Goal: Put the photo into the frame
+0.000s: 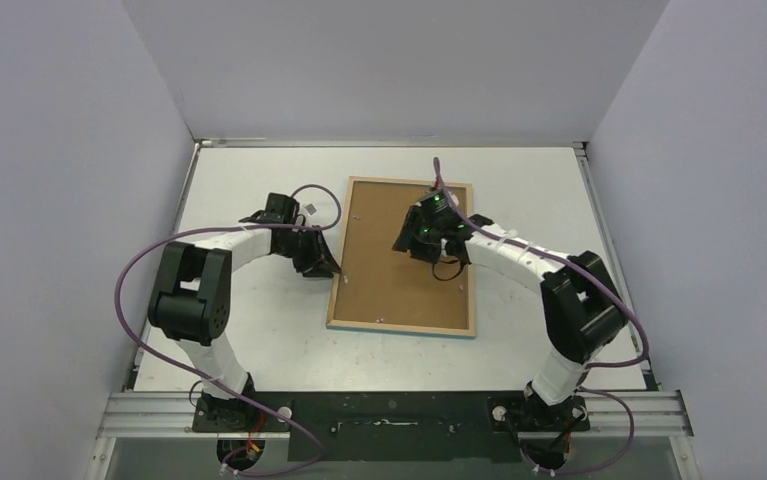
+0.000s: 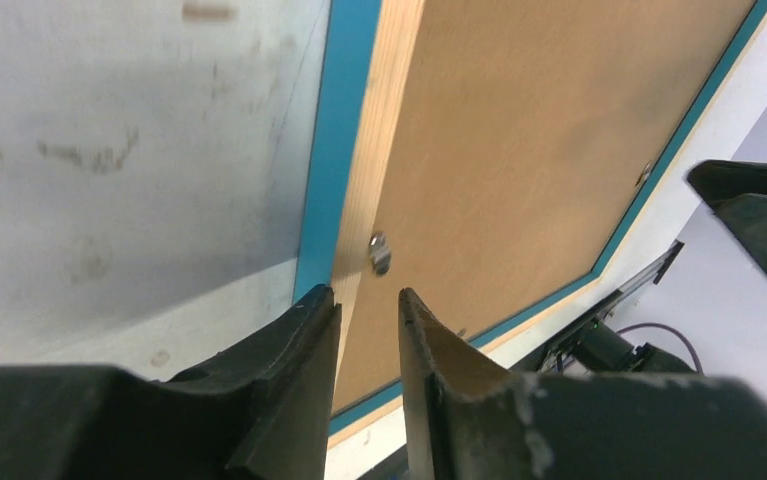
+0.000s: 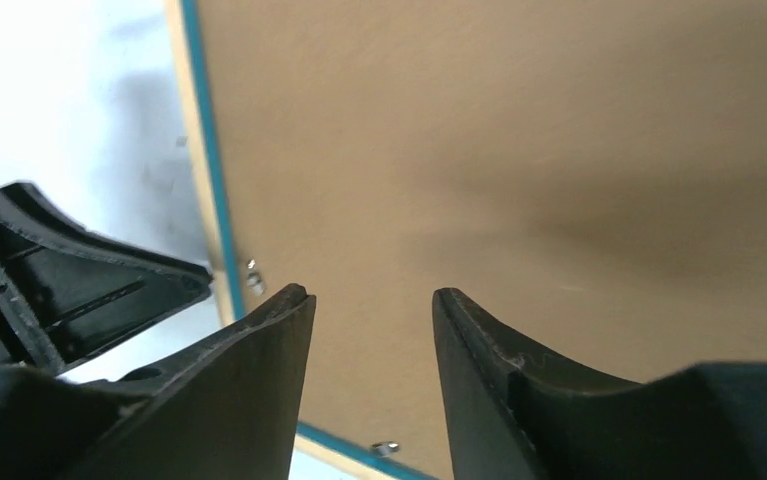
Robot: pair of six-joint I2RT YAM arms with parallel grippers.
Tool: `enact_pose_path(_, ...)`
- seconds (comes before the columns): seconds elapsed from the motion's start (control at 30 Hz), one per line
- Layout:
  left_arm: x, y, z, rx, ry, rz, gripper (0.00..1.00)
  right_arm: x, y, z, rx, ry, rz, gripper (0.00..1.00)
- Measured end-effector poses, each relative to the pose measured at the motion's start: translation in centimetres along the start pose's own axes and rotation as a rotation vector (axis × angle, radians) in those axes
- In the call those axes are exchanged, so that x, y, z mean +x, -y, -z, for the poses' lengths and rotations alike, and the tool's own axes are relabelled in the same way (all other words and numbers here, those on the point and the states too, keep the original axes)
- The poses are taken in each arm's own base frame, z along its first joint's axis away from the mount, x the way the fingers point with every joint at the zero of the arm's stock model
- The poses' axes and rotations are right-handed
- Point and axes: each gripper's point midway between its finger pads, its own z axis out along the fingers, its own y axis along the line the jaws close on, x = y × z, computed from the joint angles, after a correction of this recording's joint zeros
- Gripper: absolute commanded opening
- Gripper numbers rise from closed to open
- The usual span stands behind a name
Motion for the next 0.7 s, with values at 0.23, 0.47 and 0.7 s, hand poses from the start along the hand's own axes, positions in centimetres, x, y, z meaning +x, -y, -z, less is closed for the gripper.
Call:
enact_pose_path(0.23, 3.5, -1.2, 0.6, 0.029, -0.027, 0.038, 0.18, 7.0, -5.4, -3.8, -0.126, -0.142, -0.015, 0.3)
enact_pose_path(0.47, 3.9, -1.2, 0.8, 0.034, -0.024, 0.029, 0.2, 9.6, -7.5, -6.4, -0.145, -0.193, -0.034, 0.28)
enact_pose_path(0.7, 3.8, -2.2, 0.4, -0.006, -0.02, 0.025, 0.21, 9.3, -9.2, -7.0, -0.171, -0.186, -0.049, 0.26)
